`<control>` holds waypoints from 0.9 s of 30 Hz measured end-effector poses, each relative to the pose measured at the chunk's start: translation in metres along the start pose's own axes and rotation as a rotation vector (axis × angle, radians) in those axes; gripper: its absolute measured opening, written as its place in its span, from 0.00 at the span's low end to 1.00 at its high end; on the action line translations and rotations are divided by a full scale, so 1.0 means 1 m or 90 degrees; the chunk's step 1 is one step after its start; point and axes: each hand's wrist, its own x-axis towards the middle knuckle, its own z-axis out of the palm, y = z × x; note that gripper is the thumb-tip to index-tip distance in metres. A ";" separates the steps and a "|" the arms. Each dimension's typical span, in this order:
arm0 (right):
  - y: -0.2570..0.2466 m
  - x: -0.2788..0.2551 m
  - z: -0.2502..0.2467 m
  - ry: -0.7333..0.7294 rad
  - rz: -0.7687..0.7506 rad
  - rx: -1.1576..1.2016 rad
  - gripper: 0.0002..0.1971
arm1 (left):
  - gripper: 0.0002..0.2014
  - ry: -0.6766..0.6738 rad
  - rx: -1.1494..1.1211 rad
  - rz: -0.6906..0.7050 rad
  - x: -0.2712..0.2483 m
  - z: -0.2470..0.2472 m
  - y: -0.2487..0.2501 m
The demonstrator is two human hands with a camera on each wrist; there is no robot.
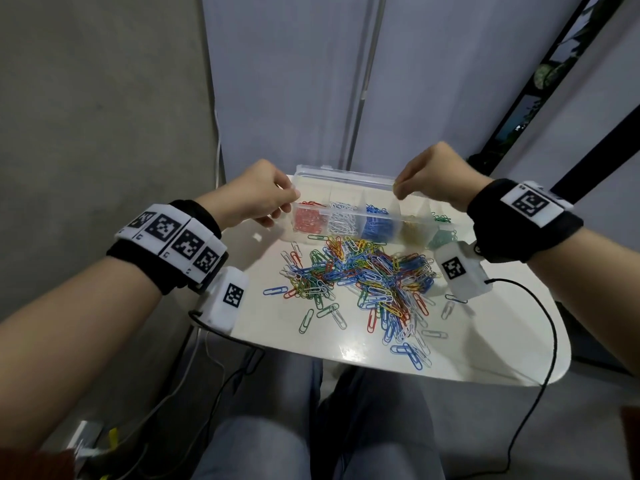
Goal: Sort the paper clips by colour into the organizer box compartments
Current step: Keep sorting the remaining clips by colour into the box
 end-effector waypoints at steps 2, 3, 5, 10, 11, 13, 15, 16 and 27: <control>0.003 -0.001 -0.010 0.031 0.001 0.001 0.04 | 0.13 0.001 0.000 0.000 0.000 0.000 0.000; 0.005 -0.002 -0.015 0.039 0.010 -0.009 0.04 | 0.13 0.002 -0.002 0.001 0.000 0.000 -0.001; 0.011 -0.006 -0.020 0.044 0.026 -0.038 0.08 | 0.13 0.002 -0.004 0.000 0.001 0.001 -0.001; 0.017 -0.036 -0.026 0.032 -0.024 -0.027 0.08 | 0.13 0.003 -0.014 -0.001 0.002 0.001 -0.002; 0.017 -0.045 -0.025 0.004 -0.045 -0.036 0.07 | 0.13 0.003 -0.015 0.000 0.002 0.001 -0.002; 0.020 -0.062 -0.017 -0.067 -0.077 -0.060 0.06 | 0.13 0.005 -0.011 0.000 0.003 0.001 -0.002; 0.028 -0.073 -0.006 -0.125 -0.108 -0.114 0.08 | 0.12 0.005 -0.006 -0.003 0.002 0.001 -0.001; 0.034 -0.076 0.001 -0.143 -0.135 -0.155 0.10 | 0.12 0.005 -0.004 -0.004 0.002 0.001 -0.001; 0.049 -0.078 0.029 -0.117 -0.236 -0.303 0.02 | 0.11 0.009 0.002 -0.011 -0.001 0.001 0.002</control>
